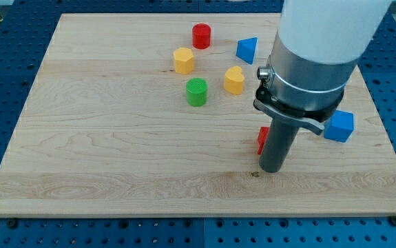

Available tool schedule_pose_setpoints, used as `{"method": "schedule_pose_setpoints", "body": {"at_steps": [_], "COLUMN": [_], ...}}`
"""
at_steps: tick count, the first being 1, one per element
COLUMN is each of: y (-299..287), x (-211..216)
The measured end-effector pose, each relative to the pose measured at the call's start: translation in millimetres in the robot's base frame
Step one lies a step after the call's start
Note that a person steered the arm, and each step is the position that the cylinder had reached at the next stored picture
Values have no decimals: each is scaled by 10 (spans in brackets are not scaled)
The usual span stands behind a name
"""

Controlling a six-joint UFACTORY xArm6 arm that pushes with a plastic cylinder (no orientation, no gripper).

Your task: Point at the blue cube

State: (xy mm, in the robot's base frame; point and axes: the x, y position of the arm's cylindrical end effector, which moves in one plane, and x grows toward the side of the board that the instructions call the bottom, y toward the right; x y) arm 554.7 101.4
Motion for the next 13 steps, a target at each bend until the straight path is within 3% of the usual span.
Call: {"method": "schedule_pose_setpoints", "body": {"at_steps": [3, 5, 7, 9, 10, 13], "y": [68, 53, -763, -972, -781, 865], "x": [-548, -473, -99, -121, -309, -324]}}
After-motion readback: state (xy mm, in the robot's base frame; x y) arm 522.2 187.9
